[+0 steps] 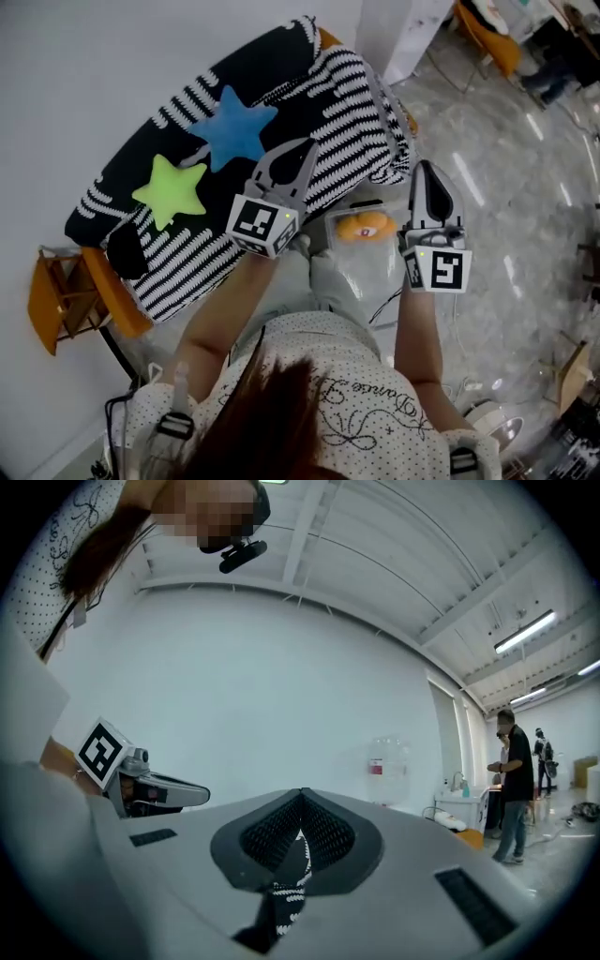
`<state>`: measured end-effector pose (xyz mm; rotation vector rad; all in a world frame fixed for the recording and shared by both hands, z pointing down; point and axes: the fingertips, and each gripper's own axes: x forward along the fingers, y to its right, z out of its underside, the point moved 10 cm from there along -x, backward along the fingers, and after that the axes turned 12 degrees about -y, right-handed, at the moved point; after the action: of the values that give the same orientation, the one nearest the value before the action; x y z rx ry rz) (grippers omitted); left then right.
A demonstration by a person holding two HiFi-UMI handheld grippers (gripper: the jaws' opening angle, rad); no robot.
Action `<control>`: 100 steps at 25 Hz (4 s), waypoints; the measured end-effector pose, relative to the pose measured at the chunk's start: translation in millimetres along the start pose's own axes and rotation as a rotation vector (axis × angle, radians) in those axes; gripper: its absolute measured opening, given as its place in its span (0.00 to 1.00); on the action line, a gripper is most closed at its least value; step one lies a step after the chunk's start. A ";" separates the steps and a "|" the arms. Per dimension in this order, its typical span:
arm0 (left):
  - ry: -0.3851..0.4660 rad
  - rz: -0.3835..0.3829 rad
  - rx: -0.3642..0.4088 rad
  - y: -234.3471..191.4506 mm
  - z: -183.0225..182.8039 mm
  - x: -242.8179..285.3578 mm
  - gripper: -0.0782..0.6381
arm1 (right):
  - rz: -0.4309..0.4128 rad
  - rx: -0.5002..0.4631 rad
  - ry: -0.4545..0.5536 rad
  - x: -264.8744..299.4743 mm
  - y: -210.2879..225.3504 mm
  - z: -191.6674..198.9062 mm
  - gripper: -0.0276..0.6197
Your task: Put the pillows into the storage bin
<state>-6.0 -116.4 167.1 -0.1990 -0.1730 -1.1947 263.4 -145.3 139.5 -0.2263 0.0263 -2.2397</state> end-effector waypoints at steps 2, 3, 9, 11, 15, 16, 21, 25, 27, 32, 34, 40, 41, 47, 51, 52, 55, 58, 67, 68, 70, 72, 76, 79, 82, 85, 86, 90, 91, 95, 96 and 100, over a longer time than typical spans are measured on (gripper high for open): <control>0.008 -0.039 -0.015 -3.7 -2.2 -10.5 0.12 | -0.045 -0.004 0.013 7.6 -6.6 -7.1 0.06; 0.013 -0.056 -0.021 -5.4 -3.1 -15.5 0.12 | -0.067 -0.006 0.020 11.9 -10.0 -10.7 0.06; 0.051 -0.154 -0.023 -29.1 -8.4 -54.5 0.12 | -0.183 0.013 0.068 41.7 -42.9 -28.3 0.06; 0.065 -0.207 -0.029 -44.3 -5.5 -74.0 0.12 | -0.241 0.007 0.075 57.2 -62.8 -32.0 0.06; 0.079 -0.365 -0.050 -60.9 -3.1 -124.0 0.12 | -0.411 -0.013 0.093 86.8 -103.7 -43.9 0.06; 0.083 -0.398 -0.051 -62.6 -2.6 -139.8 0.12 | -0.444 -0.016 0.099 89.4 -116.4 -47.4 0.06; 0.089 -0.587 -0.080 -81.4 14.3 -238.6 0.12 | -0.630 -0.042 0.128 104.0 -208.4 -66.9 0.06; 0.094 -0.685 -0.128 -109.6 36.7 -319.4 0.12 | -0.733 -0.068 0.133 109.4 -297.9 -79.0 0.06; 0.097 -0.718 -0.141 -127.7 47.4 -358.3 0.12 | -0.762 -0.078 0.133 113.0 -342.0 -84.3 0.06; 0.088 -0.778 -0.154 -169.7 71.7 -449.6 0.12 | -0.801 -0.081 0.125 119.1 -436.0 -91.9 0.06; 0.087 -0.795 -0.159 -186.0 78.9 -477.1 0.12 | -0.808 -0.069 0.115 123.7 -464.7 -92.9 0.06; 0.078 -0.822 -0.187 -223.4 96.2 -523.4 0.12 | -0.817 -0.048 0.099 139.5 -518.4 -97.2 0.06; 0.077 -0.825 -0.194 -227.8 97.8 -526.4 0.12 | -0.815 -0.053 0.092 143.2 -520.9 -98.0 0.06; 0.080 -0.854 -0.236 -254.4 106.7 -527.3 0.12 | -0.823 -0.057 0.051 177.1 -526.4 -95.2 0.06; 0.074 -0.889 -0.247 -273.1 103.4 -515.4 0.12 | -0.875 -0.046 0.037 212.6 -534.5 -90.6 0.06; 0.074 -0.900 -0.249 -277.2 102.0 -512.0 0.12 | -0.893 -0.046 0.035 222.6 -537.5 -90.7 0.06; 0.071 -0.921 -0.261 -291.5 100.7 -500.0 0.12 | -0.938 -0.053 0.032 252.4 -544.6 -90.6 0.06; 0.062 -0.948 -0.277 -307.1 101.6 -486.8 0.12 | -0.978 -0.049 0.015 284.6 -547.5 -85.2 0.06; -0.013 -1.025 -0.325 -347.2 120.8 -455.2 0.12 | -1.068 -0.045 -0.084 363.4 -555.7 -48.2 0.06; -0.017 -1.027 -0.335 -352.1 124.7 -452.7 0.12 | -1.067 -0.044 -0.095 370.3 -556.6 -44.1 0.06; -0.029 -1.027 -0.356 -360.9 134.8 -449.0 0.12 | -1.060 -0.038 -0.123 380.3 -559.2 -33.1 0.06; -0.040 -1.028 -0.375 -371.5 146.7 -444.3 0.12 | -1.055 -0.034 -0.154 390.0 -562.2 -18.3 0.06; -0.045 -1.026 -0.397 -397.2 172.4 -432.3 0.12 | -1.045 -0.043 -0.193 411.6 -572.2 13.7 0.07; -0.058 -0.999 -0.415 -416.5 197.2 -431.1 0.12 | -1.007 -0.013 -0.232 423.4 -584.5 38.6 0.08; -0.061 -0.982 -0.434 -434.8 229.4 -429.8 0.12 | -0.971 0.023 -0.289 438.2 -597.6 74.7 0.09; -0.053 -0.967 -0.468 -455.8 266.7 -425.6 0.12 | -0.948 0.030 -0.338 461.2 -612.7 115.9 0.12; -0.053 -0.958 -0.478 -462.0 278.5 -424.5 0.12 | -0.936 0.030 -0.353 467.8 -617.1 128.1 0.13; -0.080 -0.956 -0.474 -483.9 321.4 -419.0 0.12 | -0.891 0.075 -0.416 494.8 -632.9 174.4 0.18; -0.091 -0.959 -0.472 -488.5 331.8 -417.3 0.12 | -0.881 0.090 -0.436 500.7 -637.2 185.3 0.21; -0.121 -0.935 -0.502 -504.4 369.0 -411.1 0.12 | -0.855 0.099 -0.527 517.3 -653.5 223.8 0.28; -0.125 -0.926 -0.505 -509.0 377.4 -409.2 0.12 | -0.852 0.101 -0.546 522.4 -658.4 233.7 0.30; -0.150 -0.909 -0.504 -525.6 407.2 -403.6 0.12 | -0.832 0.103 -0.627 546.5 -679.9 274.4 0.43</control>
<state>-652.4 161.6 498.3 -0.7034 -0.0852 -2.1222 -548.6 -125.1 559.5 -1.0226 -0.6186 -2.8532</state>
